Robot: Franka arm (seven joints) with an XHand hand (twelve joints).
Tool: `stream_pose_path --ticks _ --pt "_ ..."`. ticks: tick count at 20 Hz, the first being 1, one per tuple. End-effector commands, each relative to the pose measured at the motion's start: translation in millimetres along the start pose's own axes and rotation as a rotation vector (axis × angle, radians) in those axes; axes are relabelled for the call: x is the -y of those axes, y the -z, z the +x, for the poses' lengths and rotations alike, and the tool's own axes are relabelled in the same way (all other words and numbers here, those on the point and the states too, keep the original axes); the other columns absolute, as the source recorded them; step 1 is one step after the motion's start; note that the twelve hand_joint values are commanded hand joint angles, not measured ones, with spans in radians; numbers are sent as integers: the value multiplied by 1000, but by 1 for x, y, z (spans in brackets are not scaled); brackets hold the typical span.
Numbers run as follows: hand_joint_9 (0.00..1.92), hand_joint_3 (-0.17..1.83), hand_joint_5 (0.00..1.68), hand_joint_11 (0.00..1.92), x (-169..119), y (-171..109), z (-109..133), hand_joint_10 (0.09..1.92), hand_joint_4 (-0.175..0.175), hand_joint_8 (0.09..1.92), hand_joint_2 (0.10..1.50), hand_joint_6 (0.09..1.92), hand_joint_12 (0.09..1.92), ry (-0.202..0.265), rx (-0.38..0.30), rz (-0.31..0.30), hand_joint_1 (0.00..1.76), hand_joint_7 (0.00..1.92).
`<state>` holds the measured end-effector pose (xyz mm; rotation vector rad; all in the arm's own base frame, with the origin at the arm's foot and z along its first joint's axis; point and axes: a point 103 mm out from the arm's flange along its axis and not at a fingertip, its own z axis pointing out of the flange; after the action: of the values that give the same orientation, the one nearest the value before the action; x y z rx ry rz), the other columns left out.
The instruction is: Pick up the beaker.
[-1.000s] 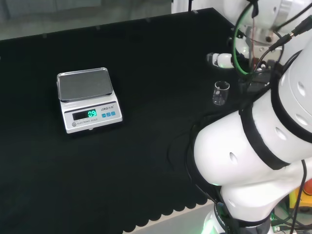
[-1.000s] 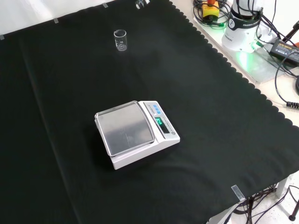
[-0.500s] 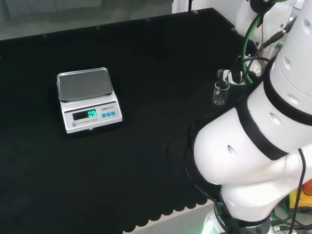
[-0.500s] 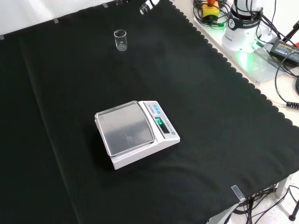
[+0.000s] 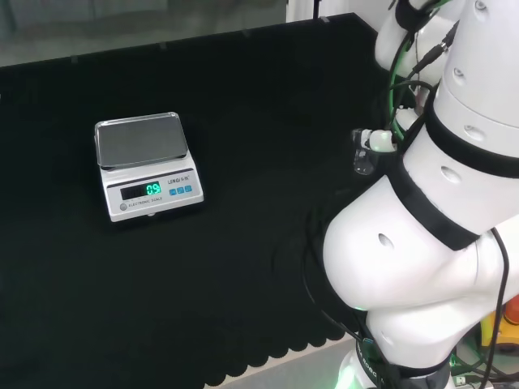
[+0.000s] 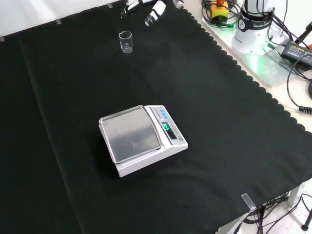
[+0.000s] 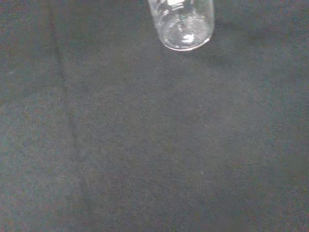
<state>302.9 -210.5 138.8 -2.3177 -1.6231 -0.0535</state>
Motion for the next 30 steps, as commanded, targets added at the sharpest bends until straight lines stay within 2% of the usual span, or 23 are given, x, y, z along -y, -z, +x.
stream_pose_path --ticks 1,4,8,13,15,21,25,30 --pt "79 84 260 27 -35 -3 19 847 -56 755 941 87 1541 32 -17 -5 167 0" --pt "78 84 260 28 -40 -5 29 848 -56 757 941 87 1541 42 -21 1 167 0" --pt "78 84 262 28 -45 -5 30 849 -57 760 941 87 1542 25 -18 8 167 0" --pt "77 84 262 29 -50 10 1 850 -57 766 941 87 1542 -24 -34 -10 167 0" --pt "77 84 263 30 -53 14 -9 851 -57 767 941 87 1542 -30 -44 -17 167 0" --pt "77 84 263 31 -68 3 -25 852 -57 769 941 87 1542 5 -69 17 167 0" --pt "77 84 263 32 -77 -12 -17 852 -58 770 941 87 1542 21 -70 40 167 0" --pt "77 84 263 33 -85 -32 -8 853 -58 770 940 87 1542 19 -73 71 167 0"
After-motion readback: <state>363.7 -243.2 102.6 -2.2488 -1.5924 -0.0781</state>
